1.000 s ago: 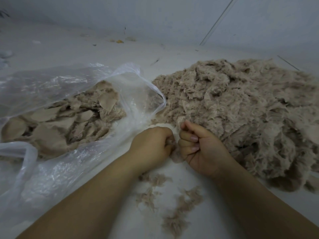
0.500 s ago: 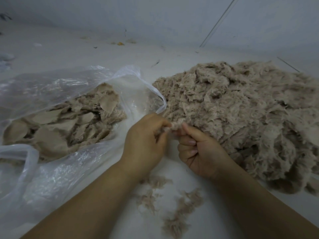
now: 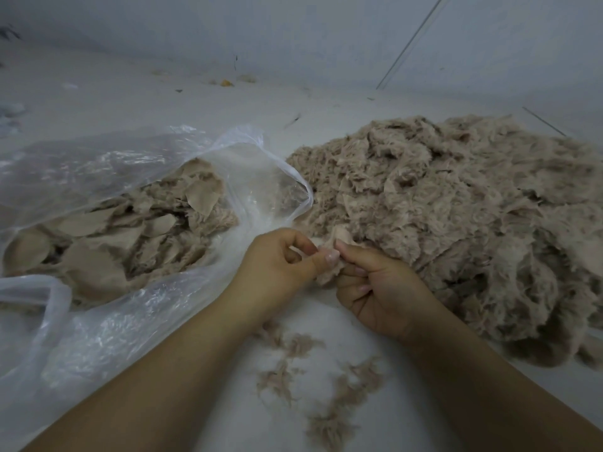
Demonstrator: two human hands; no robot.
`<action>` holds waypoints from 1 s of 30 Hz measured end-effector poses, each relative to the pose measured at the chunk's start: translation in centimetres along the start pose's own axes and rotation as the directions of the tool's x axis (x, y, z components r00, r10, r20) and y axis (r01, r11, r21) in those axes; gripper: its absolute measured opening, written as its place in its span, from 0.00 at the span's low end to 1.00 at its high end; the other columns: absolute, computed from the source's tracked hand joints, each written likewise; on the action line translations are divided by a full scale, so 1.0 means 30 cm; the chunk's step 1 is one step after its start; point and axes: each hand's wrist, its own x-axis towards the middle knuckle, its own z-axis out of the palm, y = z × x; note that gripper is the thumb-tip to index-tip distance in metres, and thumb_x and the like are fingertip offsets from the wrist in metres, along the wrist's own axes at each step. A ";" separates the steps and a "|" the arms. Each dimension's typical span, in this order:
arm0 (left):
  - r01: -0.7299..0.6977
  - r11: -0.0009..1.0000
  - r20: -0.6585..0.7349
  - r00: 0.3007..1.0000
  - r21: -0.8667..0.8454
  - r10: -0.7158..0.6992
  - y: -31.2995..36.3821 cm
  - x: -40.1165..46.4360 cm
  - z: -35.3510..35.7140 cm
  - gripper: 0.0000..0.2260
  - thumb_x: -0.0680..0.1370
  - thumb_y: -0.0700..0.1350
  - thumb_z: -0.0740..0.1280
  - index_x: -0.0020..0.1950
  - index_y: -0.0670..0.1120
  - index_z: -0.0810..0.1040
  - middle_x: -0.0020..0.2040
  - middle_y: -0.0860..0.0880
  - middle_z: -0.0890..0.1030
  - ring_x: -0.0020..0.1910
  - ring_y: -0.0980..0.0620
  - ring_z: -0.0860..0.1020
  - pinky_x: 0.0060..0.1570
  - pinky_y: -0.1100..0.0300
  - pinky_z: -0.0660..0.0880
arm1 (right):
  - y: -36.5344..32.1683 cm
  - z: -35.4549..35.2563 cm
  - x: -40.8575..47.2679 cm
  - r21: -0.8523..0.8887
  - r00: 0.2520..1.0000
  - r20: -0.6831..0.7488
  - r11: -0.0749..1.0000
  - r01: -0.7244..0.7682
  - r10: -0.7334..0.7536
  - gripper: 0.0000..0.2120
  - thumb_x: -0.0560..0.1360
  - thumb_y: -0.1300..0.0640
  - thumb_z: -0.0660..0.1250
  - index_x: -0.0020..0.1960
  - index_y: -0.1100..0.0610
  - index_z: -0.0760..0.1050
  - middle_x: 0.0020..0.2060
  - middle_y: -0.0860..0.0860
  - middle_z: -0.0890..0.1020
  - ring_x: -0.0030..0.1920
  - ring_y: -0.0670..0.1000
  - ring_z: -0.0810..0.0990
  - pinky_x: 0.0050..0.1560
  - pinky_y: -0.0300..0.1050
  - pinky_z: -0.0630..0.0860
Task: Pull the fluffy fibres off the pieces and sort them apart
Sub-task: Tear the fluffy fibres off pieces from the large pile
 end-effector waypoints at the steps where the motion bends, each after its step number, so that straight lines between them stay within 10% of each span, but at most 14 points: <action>1: 0.016 1.000 0.030 0.999 -0.002 -0.016 -0.005 -0.002 0.007 0.15 0.67 0.56 0.75 0.34 0.46 0.79 0.21 0.53 0.69 0.21 0.57 0.62 0.23 0.64 0.60 | -0.001 0.000 0.000 0.006 1.000 -0.003 1.000 -0.003 0.003 0.06 0.70 0.56 0.68 0.42 0.59 0.77 0.21 0.45 0.63 0.19 0.41 0.60 0.18 0.30 0.59; 9: 0.059 0.996 0.079 0.995 0.071 -0.065 -0.008 0.006 -0.016 0.12 0.68 0.28 0.71 0.35 0.44 0.76 0.26 0.50 0.69 0.23 0.57 0.64 0.26 0.66 0.63 | -0.008 0.004 -0.001 0.121 0.998 -0.038 0.992 -0.035 0.040 0.08 0.71 0.54 0.67 0.39 0.57 0.70 0.22 0.46 0.62 0.19 0.42 0.59 0.18 0.31 0.59; 14: 0.121 0.974 0.053 0.992 -0.191 -0.113 0.018 -0.008 -0.008 0.03 0.65 0.42 0.67 0.37 0.45 0.75 0.25 0.50 0.69 0.23 0.54 0.65 0.24 0.65 0.61 | -0.003 0.000 0.003 0.125 0.999 -0.045 0.992 -0.013 0.019 0.10 0.71 0.55 0.67 0.33 0.55 0.70 0.23 0.47 0.62 0.21 0.42 0.59 0.19 0.32 0.61; 17: 0.128 0.969 0.057 0.991 -0.212 -0.119 0.015 -0.012 0.005 0.20 0.71 0.52 0.74 0.44 0.35 0.76 0.30 0.46 0.74 0.27 0.52 0.71 0.26 0.62 0.66 | 0.002 0.001 0.005 0.069 1.000 -0.007 0.998 0.006 -0.005 0.05 0.71 0.55 0.67 0.40 0.57 0.73 0.24 0.46 0.63 0.21 0.42 0.59 0.20 0.31 0.61; 22: 0.087 0.979 0.011 0.996 -0.183 -0.086 0.003 -0.015 0.027 0.12 0.76 0.39 0.71 0.41 0.29 0.78 0.31 0.39 0.80 0.25 0.56 0.76 0.28 0.67 0.71 | 0.007 -0.003 0.006 0.010 0.999 0.036 0.999 0.033 -0.034 0.08 0.73 0.55 0.65 0.42 0.60 0.79 0.24 0.46 0.63 0.22 0.41 0.60 0.22 0.30 0.60; 30: 0.150 0.965 -0.036 0.986 -0.214 -0.161 0.008 -0.011 0.019 0.15 0.79 0.41 0.65 0.33 0.50 0.78 0.27 0.48 0.78 0.20 0.54 0.65 0.20 0.66 0.60 | 0.002 -0.010 0.001 0.003 0.997 0.069 0.999 0.038 -0.038 0.03 0.69 0.60 0.67 0.41 0.57 0.73 0.23 0.45 0.66 0.20 0.41 0.63 0.21 0.30 0.62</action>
